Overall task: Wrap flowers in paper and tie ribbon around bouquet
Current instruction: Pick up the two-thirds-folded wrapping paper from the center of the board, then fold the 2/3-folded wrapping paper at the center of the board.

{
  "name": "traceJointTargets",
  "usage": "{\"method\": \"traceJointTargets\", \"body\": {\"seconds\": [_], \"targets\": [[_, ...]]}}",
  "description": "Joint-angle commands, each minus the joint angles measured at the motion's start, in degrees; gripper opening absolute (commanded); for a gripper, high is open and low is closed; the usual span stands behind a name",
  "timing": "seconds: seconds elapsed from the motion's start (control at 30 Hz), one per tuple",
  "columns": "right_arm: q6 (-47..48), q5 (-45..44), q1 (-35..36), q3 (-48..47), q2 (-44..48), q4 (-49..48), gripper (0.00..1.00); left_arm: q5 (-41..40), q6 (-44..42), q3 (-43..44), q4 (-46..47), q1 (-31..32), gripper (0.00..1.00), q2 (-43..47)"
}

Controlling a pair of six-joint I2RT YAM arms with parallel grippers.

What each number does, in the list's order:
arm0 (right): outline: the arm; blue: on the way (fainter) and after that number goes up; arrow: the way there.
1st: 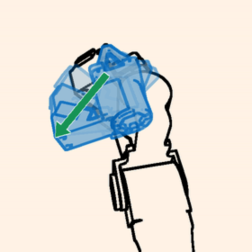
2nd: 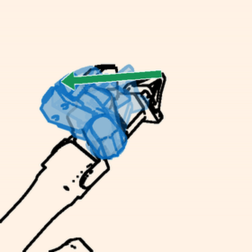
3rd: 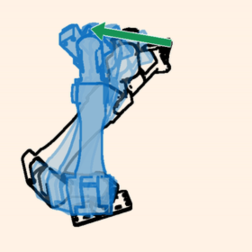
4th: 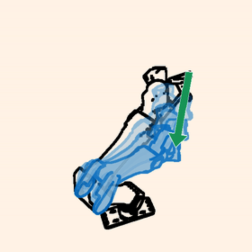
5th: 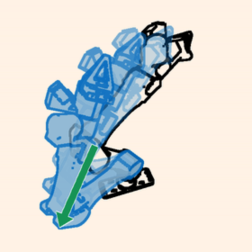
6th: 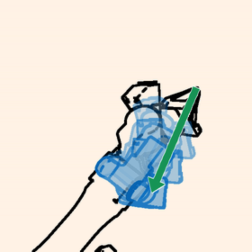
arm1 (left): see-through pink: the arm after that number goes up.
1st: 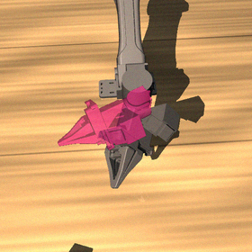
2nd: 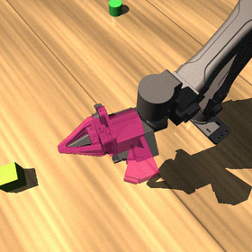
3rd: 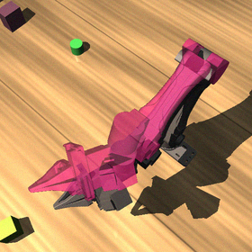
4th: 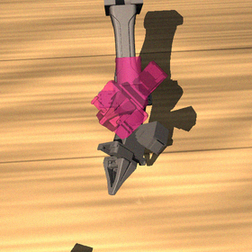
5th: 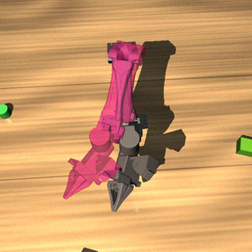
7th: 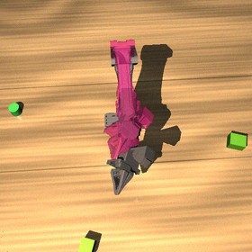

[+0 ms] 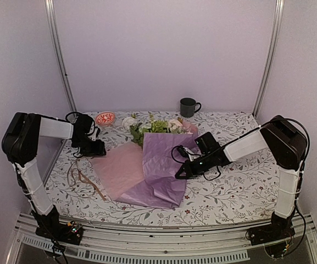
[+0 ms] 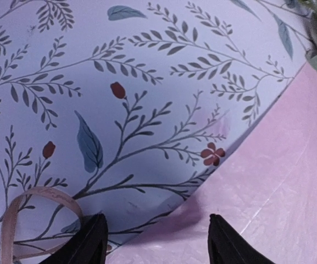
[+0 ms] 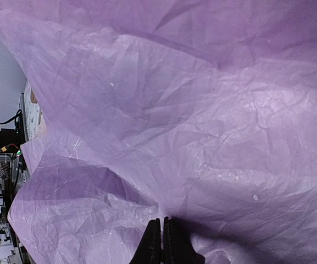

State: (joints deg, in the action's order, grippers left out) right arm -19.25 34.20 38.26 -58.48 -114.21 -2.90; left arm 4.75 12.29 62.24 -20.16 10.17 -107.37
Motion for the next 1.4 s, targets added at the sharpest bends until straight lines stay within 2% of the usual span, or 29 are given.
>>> {"method": "traceJointTargets", "body": {"seconds": [0.0,0.1,0.27,0.4,0.43,0.5,0.6,0.77,0.9,1.1,1.2,1.37], "targets": [[1.30,-2.45,1.12,-0.82,-2.63,4.28,0.03,13.42,0.05,-5.99,-3.43,0.57,0.61,-0.90],[1.32,-2.23,1.62,-1.33,-2.69,4.38,0.03,18.93,-0.03,-7.62,-1.86,1.99,0.59,0.57],[1.47,-2.17,1.77,-1.72,-2.40,4.54,0.03,20.45,-0.73,-8.96,-2.02,2.67,0.58,2.13],[1.73,-2.12,1.86,-1.74,-2.42,4.91,0.03,28.38,1.24,-10.36,2.58,2.98,0.54,5.64],[1.81,-2.24,1.87,-1.81,-2.42,5.04,0.03,30.09,2.06,-10.71,3.61,3.14,0.50,6.80],[1.82,-2.23,1.82,-1.70,-2.33,5.01,0.03,31.33,3.28,-10.99,4.84,3.60,0.34,8.56],[1.93,-2.33,1.99,-2.43,-2.01,5.57,0.03,32.40,4.29,-10.62,4.81,4.80,0.01,10.48],[5.49,-5.66,3.64,-4.79,1.27,8.29,0.04,29.93,7.05,-9.83,5.19,7.58,0.00,13.81],[11.75,-7.31,6.45,-6.81,5.26,8.31,0.04,27.91,10.43,-9.97,7.08,10.97,0.00,15.02],[18.42,-4.72,12.06,-10.43,3.08,8.93,0.05,27.47,14.32,-10.78,11.06,13.21,0.00,16.94],[15.86,-0.18,11.13,-14.01,-2.90,10.27,0.05,27.59,15.21,-10.42,11.66,13.79,0.00,19.12],[9.24,2.00,9.49,-16.13,-10.00,10.53,0.05,26.93,16.81,-8.62,11.57,15.39,0.00,23.66]]}}
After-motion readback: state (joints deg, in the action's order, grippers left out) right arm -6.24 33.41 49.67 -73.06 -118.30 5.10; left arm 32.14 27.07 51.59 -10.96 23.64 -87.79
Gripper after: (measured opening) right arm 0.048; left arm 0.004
